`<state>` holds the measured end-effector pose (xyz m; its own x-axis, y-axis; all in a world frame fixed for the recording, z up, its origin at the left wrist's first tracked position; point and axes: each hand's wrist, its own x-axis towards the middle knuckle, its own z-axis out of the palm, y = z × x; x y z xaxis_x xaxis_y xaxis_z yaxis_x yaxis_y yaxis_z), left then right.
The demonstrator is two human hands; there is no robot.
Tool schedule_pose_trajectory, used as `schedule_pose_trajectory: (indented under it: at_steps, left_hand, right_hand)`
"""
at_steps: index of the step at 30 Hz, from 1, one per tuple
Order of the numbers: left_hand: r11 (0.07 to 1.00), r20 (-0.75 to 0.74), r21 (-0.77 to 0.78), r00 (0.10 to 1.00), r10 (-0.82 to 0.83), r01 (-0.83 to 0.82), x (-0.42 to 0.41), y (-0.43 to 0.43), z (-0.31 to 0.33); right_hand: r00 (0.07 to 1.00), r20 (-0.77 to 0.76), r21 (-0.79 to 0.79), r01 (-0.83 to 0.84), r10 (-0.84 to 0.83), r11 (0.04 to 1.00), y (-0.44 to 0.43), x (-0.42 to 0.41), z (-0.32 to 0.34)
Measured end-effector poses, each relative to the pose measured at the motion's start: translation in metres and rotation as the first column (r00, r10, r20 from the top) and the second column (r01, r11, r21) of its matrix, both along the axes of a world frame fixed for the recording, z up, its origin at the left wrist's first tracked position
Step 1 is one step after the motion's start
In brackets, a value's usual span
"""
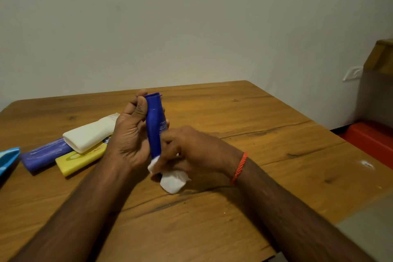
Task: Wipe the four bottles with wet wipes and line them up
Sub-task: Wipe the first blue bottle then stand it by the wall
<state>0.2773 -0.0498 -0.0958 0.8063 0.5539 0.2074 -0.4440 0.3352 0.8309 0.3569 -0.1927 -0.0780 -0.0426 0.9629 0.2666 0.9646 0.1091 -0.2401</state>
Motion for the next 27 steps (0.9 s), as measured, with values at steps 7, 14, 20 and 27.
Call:
schedule_pose_trajectory:
  at_steps: [7, 14, 20, 27]
  left_hand:
    - [0.988, -0.053, -0.133, 0.996, 0.066, -0.073, -0.002, -0.007, 0.002]
    - [0.988, -0.059, 0.153, 0.998, 0.021, -0.012, -0.004, -0.018, 0.0]
    - [0.932, 0.05, 0.356, 0.997, 0.055, -0.069, -0.002, -0.018, 0.002]
    - [0.556, 0.113, 0.802, 0.97, 0.217, -0.218, -0.004, -0.014, 0.012]
  right_hand:
    - [0.987, -0.141, -0.196, 0.044, -0.073, 0.98, -0.001, 0.004, 0.001]
    - [0.978, -0.161, 0.052, 0.145, -0.135, 0.988, 0.001, 0.012, -0.006]
    - [0.733, -0.673, 0.519, 0.374, 0.099, 0.769, -0.002, 0.018, 0.004]
    - [0.271, -0.842, 0.531, 0.575, 0.467, 0.623, -0.015, 0.031, 0.019]
